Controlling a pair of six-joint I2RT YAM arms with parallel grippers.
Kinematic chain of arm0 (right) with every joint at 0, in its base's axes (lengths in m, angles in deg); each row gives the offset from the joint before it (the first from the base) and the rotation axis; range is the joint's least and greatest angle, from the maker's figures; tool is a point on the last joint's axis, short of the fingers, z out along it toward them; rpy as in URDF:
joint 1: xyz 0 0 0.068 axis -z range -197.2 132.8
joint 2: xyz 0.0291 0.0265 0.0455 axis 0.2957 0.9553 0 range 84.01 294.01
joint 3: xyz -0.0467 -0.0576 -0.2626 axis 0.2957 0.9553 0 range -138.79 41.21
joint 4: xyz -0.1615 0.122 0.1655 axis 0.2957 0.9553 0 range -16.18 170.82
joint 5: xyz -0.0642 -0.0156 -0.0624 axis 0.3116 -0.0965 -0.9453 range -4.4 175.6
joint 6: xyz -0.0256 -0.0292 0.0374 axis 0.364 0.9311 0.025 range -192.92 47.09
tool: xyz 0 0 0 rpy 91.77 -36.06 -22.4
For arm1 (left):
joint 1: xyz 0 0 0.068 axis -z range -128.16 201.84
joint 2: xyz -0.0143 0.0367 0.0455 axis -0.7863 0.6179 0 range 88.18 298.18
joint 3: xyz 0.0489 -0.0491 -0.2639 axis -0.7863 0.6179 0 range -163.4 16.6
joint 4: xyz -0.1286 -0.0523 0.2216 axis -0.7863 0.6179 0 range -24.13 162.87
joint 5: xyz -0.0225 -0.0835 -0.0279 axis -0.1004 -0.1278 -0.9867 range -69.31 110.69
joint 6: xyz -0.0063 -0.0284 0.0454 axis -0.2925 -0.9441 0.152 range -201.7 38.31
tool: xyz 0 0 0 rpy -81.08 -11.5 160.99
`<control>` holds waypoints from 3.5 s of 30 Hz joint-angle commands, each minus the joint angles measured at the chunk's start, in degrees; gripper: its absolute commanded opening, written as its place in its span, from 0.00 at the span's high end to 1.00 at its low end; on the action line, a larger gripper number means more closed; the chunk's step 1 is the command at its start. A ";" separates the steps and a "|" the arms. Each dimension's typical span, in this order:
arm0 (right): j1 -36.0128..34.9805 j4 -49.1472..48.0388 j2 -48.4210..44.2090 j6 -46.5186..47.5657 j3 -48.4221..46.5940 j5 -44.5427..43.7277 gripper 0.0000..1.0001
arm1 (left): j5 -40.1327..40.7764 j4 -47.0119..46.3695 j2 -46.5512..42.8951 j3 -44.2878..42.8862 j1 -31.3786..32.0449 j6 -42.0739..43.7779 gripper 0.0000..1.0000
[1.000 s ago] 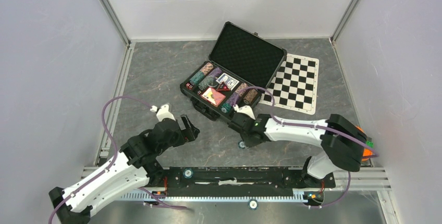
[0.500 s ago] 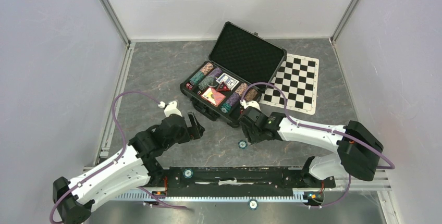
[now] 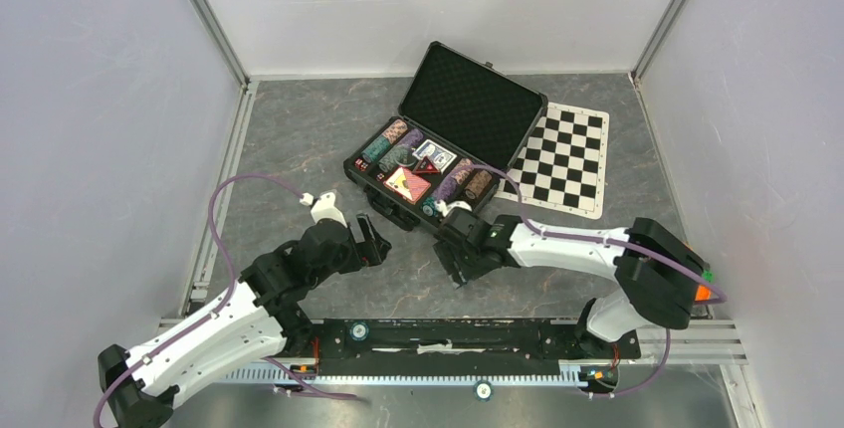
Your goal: Pack up texas hold em set
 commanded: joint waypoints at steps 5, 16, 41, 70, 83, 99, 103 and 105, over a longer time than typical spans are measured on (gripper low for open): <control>-1.95 1.01 3.92 0.24 -4.35 -0.08 0.25 | -1.25 -1.96 1.08 -3.65 0.22 4.18 0.00; -1.44 0.62 7.14 2.59 -5.69 1.13 0.31 | -0.87 -2.58 0.21 -2.67 0.22 4.45 0.00; -2.18 4.00 8.69 5.00 -8.13 -1.85 0.44 | -0.66 -2.93 1.16 -2.01 0.18 4.75 0.00; -0.33 5.30 0.28 4.39 -6.99 -4.53 0.53 | -1.50 -2.84 1.37 -2.00 0.22 3.32 0.00; -0.02 2.15 4.68 4.90 -5.63 -0.48 0.17 | -1.50 -2.99 2.17 -2.66 0.22 3.67 0.00; 0.56 0.91 8.19 5.24 -2.65 0.23 0.39 | -1.42 -3.11 2.15 -2.42 0.22 3.94 0.00; 0.51 1.57 8.12 5.38 -2.81 -0.27 0.45 | -1.33 -3.17 2.13 -2.36 0.22 3.80 0.00; 0.51 1.57 7.83 5.38 -2.77 -0.25 0.48 | -1.34 -3.24 2.17 -2.27 0.22 3.68 0.00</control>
